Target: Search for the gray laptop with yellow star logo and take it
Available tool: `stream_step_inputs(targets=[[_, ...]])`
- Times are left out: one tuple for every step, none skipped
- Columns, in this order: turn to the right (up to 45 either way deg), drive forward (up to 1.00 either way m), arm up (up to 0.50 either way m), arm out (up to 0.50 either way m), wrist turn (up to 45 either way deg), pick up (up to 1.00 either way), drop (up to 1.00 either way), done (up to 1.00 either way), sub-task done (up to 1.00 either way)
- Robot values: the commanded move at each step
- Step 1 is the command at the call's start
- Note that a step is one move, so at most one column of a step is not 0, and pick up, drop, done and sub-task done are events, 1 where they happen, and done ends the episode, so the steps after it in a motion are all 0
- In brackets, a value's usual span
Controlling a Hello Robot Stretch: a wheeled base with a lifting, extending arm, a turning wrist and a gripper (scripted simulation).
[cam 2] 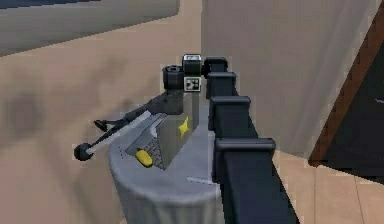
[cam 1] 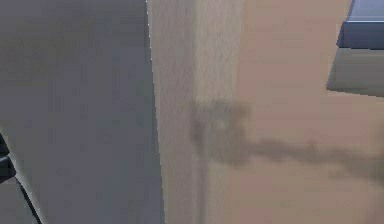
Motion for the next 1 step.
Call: stream_step_inputs(targets=[[0.0,0.00,0.00,0.00,45.0,0.00,0.00,0.00,0.00]])
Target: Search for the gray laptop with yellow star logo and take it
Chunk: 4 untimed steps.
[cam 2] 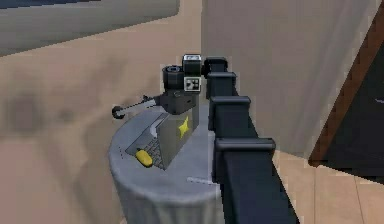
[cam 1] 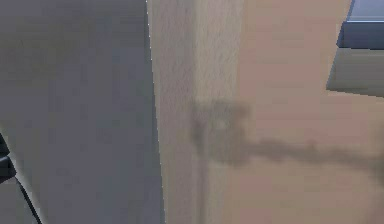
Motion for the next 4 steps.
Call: stream_step_inputs(targets=[[0.0,0.00,0.00,0.00,21.0,0.00,0.00,0.00,0.00],[0.0,0.00,-0.14,0.00,0.0,0.00,0.00,0.00,0.00],[0.0,0.00,0.00,0.00,0.0,1.00,0.00,0.00,0.00],[0.0,0.00,0.10,0.00,0.0,0.00,0.00,0.00,0.00]])
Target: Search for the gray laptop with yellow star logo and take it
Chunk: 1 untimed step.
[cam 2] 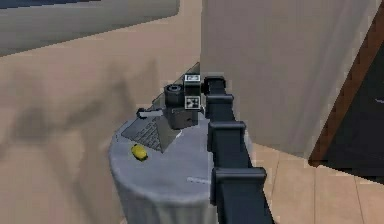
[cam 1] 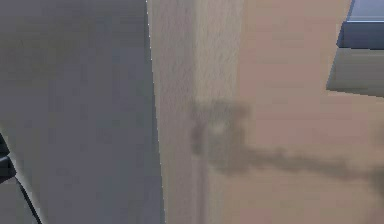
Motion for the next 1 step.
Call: stream_step_inputs(targets=[[0.0,0.00,0.00,0.00,0.0,0.00,0.00,1.00,0.00]])
